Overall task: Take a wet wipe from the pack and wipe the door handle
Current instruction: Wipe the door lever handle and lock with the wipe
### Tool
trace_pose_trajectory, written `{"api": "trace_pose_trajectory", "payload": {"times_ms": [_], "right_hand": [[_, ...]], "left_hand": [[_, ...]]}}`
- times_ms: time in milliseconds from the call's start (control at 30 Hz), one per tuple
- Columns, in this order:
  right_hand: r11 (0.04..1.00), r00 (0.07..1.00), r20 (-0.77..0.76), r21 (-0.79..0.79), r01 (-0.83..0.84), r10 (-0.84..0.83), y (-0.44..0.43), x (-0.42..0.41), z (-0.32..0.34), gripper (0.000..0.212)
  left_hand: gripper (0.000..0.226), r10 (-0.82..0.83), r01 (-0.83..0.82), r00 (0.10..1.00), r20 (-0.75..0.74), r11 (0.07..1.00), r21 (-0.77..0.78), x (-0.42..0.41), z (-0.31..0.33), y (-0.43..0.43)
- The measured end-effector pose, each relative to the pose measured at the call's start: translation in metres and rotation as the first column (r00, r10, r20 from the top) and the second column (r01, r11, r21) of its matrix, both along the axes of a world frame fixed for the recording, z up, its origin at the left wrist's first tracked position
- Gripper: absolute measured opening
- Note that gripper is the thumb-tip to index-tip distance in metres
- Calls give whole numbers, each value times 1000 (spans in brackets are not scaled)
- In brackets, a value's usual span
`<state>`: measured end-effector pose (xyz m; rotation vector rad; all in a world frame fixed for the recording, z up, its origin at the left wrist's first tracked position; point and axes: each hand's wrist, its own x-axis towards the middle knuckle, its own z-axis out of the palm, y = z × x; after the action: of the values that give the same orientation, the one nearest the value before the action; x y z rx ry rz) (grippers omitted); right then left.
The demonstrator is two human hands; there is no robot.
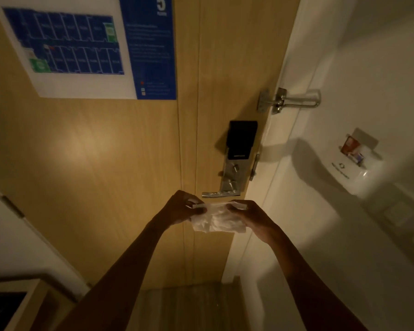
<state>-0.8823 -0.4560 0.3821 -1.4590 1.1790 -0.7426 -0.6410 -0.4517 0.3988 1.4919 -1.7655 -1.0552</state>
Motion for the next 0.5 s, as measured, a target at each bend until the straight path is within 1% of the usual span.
{"api": "trace_pose_trajectory", "payload": {"times_ms": [67,100,200,267,300,333,367,400,433,467,500], "right_hand": [[998,998,-50,-47,28,-31,-5,-8,-1,27],[995,992,-117,-85,43,-53,-8,-12,-1,24],[977,970,-236,-214,10,-62,-16,-30,-7,18],[977,970,-241,-214,-11,-41,-19,-42,-8,14],[981,967,-247,-194,17,-66,-21,-32,-15,12],[964,928,-308,-224,142,-208,-25,-45,-17,10],[960,922,-295,-195,200,-252,-25,-55,-16,12],[922,913,-213,-256,291,-348,-31,-53,-30,15],[904,877,-276,-288,316,-394,-26,-53,-34,12],[946,865,-414,-270,182,-284,-13,-59,-25,8],[929,862,-420,-343,139,-284,-19,-51,-28,13]], "left_hand": [[28,29,-28,999,-33,999,42,-8,-3,-1],[27,37,-35,999,-39,998,60,-13,-6,-2],[26,64,-59,997,-46,994,90,-24,-11,-4],[25,85,-79,995,-51,991,110,-29,-15,-4],[24,88,-81,995,-50,990,117,-29,-16,-4],[23,84,-78,995,-49,990,120,-27,-17,-4],[20,77,-71,996,-47,990,118,-25,-18,-3],[17,74,-69,996,-45,991,111,-22,-19,-4],[14,80,-76,996,-37,992,103,-19,-21,-4],[12,95,-93,995,-18,992,90,-15,-21,-5],[11,120,-120,993,6,990,73,-12,-23,-6]]}}
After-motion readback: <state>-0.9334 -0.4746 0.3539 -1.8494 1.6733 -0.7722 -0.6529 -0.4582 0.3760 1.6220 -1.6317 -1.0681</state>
